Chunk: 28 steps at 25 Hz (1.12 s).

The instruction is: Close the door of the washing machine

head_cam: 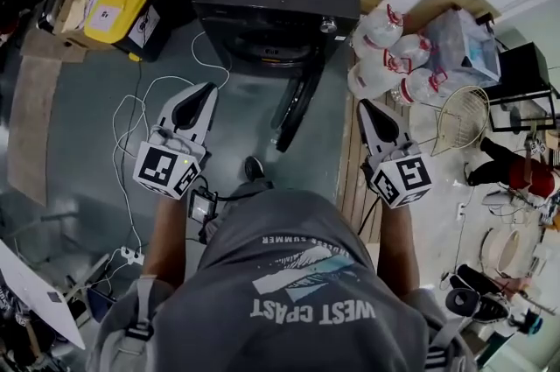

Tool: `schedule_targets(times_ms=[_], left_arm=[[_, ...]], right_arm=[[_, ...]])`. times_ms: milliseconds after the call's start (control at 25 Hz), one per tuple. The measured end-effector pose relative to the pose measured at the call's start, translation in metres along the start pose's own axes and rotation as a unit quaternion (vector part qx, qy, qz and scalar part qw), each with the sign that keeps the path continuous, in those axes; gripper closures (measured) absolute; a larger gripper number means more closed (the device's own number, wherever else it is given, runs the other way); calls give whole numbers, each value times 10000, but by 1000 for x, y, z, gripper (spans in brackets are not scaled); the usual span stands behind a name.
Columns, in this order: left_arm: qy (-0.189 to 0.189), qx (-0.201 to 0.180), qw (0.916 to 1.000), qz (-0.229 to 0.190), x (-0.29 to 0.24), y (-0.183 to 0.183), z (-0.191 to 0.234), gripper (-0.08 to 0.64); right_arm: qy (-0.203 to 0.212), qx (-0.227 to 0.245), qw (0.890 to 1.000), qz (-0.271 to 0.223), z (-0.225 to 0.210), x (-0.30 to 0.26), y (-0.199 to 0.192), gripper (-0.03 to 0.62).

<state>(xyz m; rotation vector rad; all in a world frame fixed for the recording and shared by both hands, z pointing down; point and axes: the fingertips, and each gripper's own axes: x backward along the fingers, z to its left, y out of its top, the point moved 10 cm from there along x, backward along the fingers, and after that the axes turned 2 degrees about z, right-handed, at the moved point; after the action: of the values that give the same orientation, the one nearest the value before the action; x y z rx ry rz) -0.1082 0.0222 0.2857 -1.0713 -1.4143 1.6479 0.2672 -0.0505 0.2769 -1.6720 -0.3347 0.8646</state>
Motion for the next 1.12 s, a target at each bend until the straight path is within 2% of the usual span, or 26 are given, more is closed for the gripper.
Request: schedule_targets(times_ms=[320,680,960,1120], left_arm=[[-56,71,10000,-28,-10,-5,45,535],[314,246,9992,43,-4,-17,74,535],[831,373,9954,298,3,-33,88,535],[1178,528,9908,415,0,-44,96,535]], right_arm=[[135,233,9991,316,11,-49,2,561],[719,625,9916,870,17,-115,-13,558],[1388,898,9771,1340,10,-179,-42,557],[1848,1317,9590,1697,10,-222,-63,545]])
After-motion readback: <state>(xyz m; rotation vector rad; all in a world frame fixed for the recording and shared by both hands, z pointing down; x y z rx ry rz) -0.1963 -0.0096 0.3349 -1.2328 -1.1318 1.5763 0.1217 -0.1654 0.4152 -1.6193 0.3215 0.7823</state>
